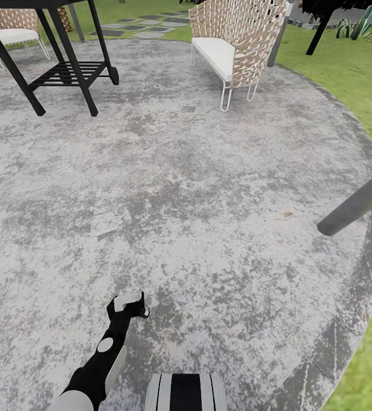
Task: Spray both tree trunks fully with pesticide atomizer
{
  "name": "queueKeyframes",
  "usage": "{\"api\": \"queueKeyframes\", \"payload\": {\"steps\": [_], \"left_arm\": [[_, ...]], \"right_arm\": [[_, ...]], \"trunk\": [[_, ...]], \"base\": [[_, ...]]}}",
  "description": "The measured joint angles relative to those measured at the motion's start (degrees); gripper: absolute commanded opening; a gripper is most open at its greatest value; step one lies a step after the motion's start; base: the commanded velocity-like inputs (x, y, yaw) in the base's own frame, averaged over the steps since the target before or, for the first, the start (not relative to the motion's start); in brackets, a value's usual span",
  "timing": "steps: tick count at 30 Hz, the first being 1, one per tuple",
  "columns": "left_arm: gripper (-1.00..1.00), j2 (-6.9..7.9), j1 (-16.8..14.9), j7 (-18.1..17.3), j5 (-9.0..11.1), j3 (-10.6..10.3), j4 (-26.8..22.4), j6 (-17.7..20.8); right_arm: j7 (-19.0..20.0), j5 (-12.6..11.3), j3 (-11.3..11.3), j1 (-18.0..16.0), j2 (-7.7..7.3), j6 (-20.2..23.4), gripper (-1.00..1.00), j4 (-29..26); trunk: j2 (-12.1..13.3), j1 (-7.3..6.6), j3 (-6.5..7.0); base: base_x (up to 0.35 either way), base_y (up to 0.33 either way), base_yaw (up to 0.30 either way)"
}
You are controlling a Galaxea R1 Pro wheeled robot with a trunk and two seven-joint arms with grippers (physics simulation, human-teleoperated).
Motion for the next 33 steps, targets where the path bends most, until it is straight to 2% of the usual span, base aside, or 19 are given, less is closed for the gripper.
{"api": "queueKeyframes", "payload": {"steps": [18, 33], "left_arm": [[1.0, -0.09, 0.0, 0.0, 0.0, 0.0, 0.0, 0.0], [1.0, -0.09, 0.0, 0.0, 0.0, 0.0, 0.0, 0.0]], "right_arm": [[0.0, 0.0, 0.0, 0.0, 0.01, 0.0, 1.0, 0.3], [0.1, 0.1, 0.0, 0.0, 0.04, 0.0, 1.0, 0.3]], "trunk": [[0.0, 0.0, 0.0], [0.0, 0.0, 0.0]], "base": [[-0.002, -0.039, 0.0], [-0.077, -0.031, 0.0]]}}
